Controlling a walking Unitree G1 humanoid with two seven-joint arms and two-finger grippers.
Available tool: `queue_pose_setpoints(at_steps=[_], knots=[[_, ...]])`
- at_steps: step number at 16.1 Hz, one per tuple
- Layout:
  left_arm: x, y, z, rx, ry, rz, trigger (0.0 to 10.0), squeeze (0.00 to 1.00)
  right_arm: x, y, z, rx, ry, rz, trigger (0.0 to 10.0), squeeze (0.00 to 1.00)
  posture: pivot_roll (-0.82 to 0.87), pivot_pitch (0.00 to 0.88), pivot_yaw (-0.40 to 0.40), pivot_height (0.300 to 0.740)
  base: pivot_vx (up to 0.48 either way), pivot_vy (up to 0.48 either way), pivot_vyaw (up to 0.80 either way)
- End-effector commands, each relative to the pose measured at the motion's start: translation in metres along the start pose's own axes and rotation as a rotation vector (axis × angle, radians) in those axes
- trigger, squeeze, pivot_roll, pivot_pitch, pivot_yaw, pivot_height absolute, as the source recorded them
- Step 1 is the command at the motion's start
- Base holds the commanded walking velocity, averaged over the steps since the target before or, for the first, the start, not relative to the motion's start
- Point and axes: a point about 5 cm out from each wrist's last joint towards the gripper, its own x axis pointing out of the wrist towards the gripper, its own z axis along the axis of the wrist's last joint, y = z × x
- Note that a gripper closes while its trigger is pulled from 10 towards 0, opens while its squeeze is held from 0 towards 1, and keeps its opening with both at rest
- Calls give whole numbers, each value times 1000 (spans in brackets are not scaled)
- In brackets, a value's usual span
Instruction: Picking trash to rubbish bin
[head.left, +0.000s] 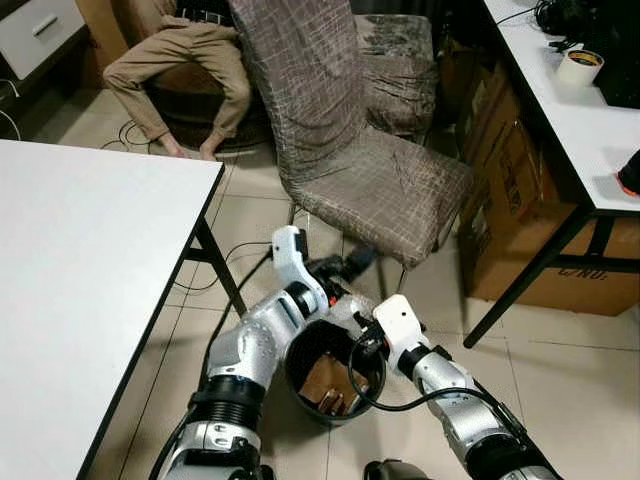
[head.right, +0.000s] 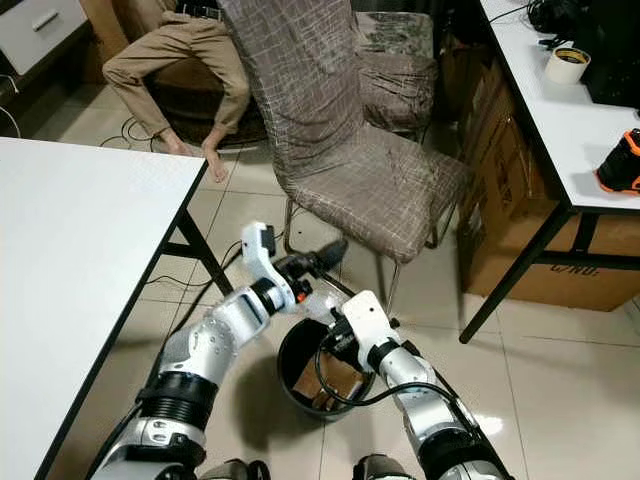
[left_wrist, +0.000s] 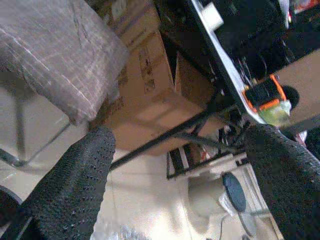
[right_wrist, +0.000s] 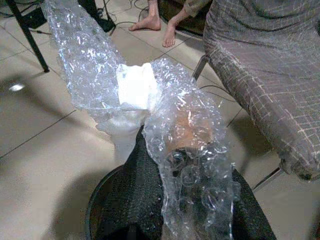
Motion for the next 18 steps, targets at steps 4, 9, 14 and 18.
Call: queue_pose_setpoints(at_steps=[4,9,14,18], knots=[[-31,10,55,415,-175,125,10000,0,8,-12,6,45,8,-64,6510,0,-149,116,20,740,0,0,0],[-101,37,23,902,133,99,10000,0,20,-27,13,87,97,-69,10000,0,-127,112,11,740,0,0,0],[-124,28,-5,985,244,16,10000,0,25,-32,19,113,114,-7,10000,0,-96,118,-21,740,0,0,0],[-121,25,-5,992,227,30,10000,0,27,-35,26,108,83,-23,10000,1000,-96,116,-20,740,0,0,0]])
